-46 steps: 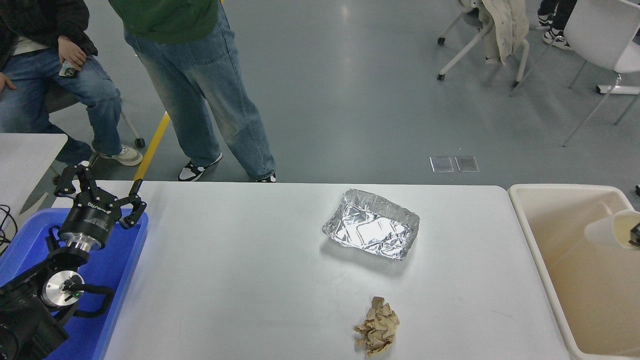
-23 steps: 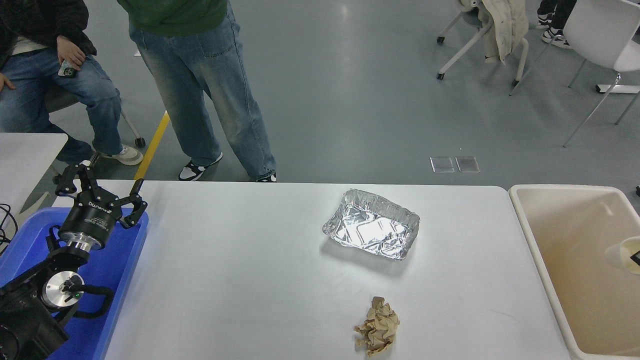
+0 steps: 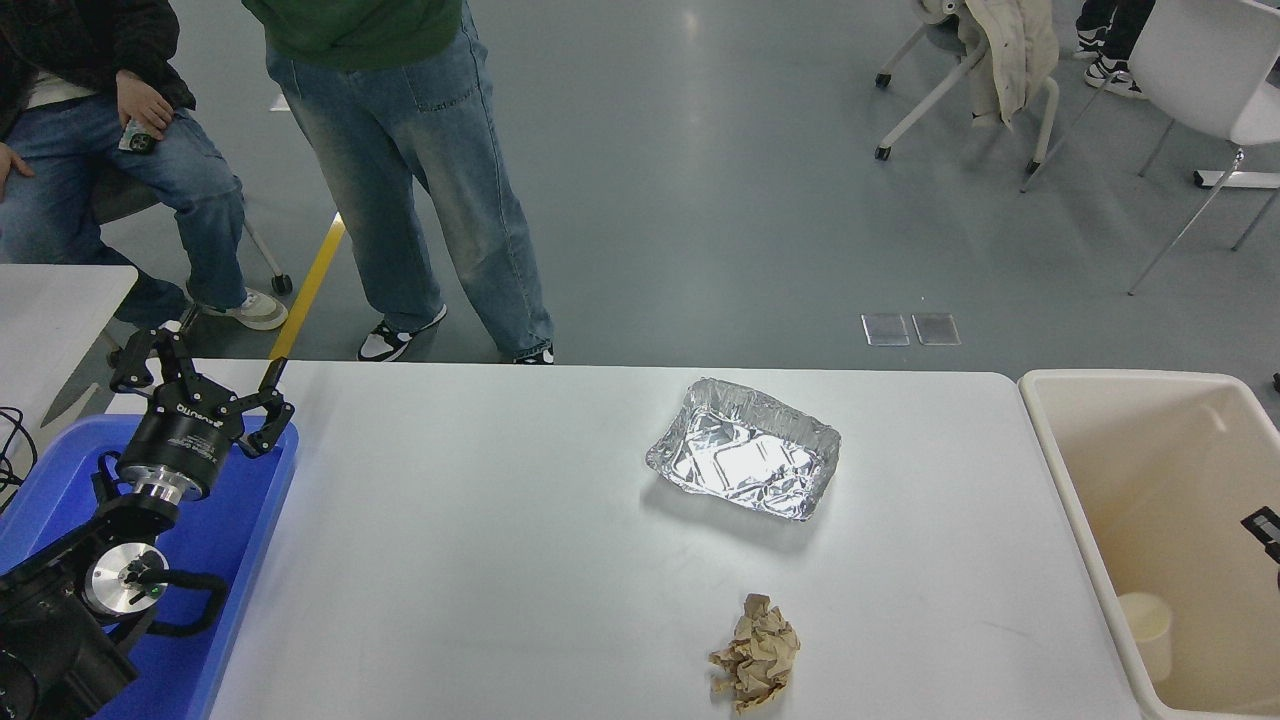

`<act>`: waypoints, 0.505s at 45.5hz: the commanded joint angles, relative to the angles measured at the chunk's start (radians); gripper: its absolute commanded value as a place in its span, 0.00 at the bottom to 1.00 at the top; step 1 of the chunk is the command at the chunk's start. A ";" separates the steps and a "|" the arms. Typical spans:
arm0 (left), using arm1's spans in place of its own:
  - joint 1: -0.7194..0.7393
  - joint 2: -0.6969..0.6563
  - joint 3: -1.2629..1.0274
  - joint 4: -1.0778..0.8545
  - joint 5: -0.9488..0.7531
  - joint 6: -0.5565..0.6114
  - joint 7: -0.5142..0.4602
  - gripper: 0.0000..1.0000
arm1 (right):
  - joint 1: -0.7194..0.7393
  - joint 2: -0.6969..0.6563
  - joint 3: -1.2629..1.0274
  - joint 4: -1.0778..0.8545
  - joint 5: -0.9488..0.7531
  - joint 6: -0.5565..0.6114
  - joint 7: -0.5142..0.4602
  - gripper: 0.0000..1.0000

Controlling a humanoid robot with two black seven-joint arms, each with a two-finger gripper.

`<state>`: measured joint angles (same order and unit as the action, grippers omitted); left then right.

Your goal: Clean the table surface

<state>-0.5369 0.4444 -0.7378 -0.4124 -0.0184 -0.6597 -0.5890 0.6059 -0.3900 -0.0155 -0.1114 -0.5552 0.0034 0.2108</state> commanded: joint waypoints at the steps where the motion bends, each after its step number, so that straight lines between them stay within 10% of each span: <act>1: 0.000 0.000 0.000 0.000 0.000 0.000 0.000 1.00 | 0.002 0.007 0.009 -0.002 0.034 0.003 -0.005 1.00; 23: 0.000 0.000 0.000 0.000 0.000 0.000 0.000 1.00 | 0.107 -0.018 0.022 -0.007 0.466 0.300 0.004 1.00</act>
<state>-0.5369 0.4445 -0.7378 -0.4127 -0.0184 -0.6597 -0.5890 0.6598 -0.3975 0.0008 -0.1154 -0.2830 0.1783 0.2121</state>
